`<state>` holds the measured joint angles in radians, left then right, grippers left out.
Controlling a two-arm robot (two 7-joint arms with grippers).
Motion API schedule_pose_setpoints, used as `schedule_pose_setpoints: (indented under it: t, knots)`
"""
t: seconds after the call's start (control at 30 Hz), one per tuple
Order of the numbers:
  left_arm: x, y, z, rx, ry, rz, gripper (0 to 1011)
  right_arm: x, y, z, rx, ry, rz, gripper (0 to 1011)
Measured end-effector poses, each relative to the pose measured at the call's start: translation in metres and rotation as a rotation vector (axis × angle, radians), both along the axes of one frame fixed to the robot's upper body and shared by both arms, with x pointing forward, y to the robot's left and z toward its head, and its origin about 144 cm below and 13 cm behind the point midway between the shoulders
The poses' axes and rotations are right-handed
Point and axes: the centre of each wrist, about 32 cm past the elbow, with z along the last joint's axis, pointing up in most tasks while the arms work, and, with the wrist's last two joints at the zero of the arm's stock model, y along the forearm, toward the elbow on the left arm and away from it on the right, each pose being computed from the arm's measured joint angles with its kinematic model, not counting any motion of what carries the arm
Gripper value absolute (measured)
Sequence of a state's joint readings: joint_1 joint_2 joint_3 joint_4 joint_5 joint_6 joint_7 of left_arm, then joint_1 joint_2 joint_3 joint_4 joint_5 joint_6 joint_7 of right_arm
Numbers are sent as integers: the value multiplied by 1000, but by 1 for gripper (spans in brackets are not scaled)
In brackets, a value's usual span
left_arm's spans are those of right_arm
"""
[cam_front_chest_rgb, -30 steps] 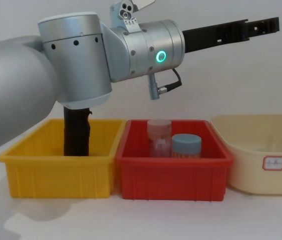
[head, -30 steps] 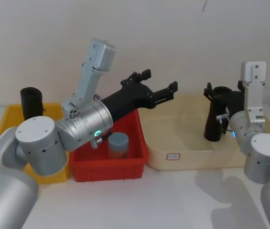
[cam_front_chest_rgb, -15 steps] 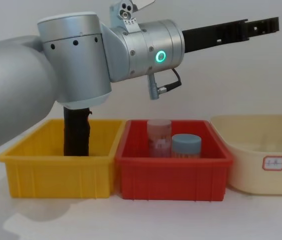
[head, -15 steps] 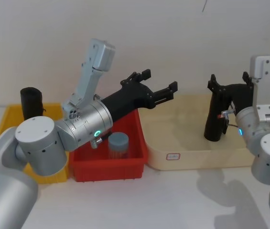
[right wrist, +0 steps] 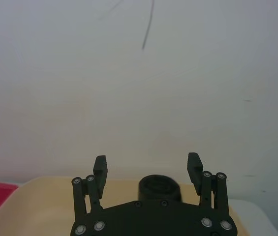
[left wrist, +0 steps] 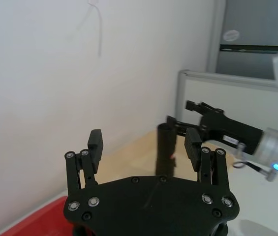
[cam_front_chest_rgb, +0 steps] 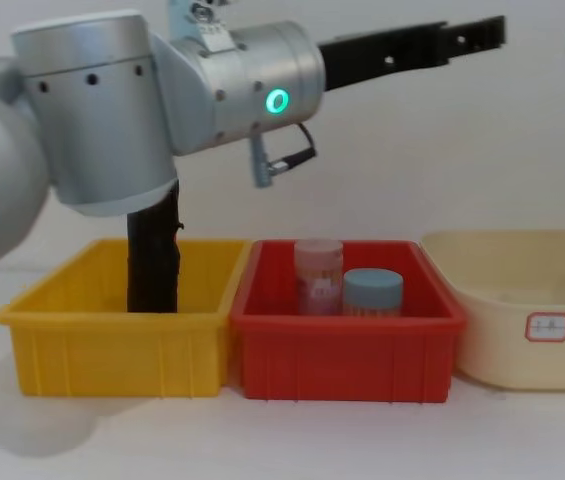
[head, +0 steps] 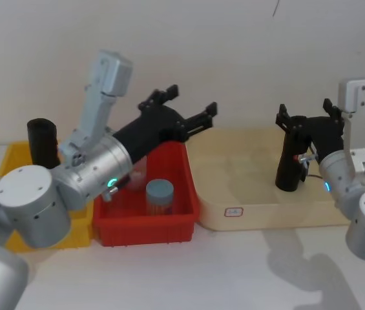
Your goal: Pick up the garbage bag with the one hand and transfer it to the other hand.
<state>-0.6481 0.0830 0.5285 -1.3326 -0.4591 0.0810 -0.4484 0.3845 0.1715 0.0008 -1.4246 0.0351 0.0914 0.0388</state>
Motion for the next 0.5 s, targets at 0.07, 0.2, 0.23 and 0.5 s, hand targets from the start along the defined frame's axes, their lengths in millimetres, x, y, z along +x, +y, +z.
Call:
schedule_pose_setpoints:
  t: [0.07, 0.2, 0.23, 0.5]
  knots:
    - [-3, 4, 1, -1, -9, 18, 1001, -4, 2, -1, -2, 5, 15, 1000]
    - [-13, 17, 2, -4, -37, 81, 1001, -13, 6, -2, -4, 18, 55, 1000]
    - [-17, 22, 2, -5, -46, 103, 1001, -13, 6, -2, -4, 18, 55, 1000]
    - [-33, 44, 3, -12, -75, 196, 1001, -32, 18, -5, -14, 48, 155, 1000]
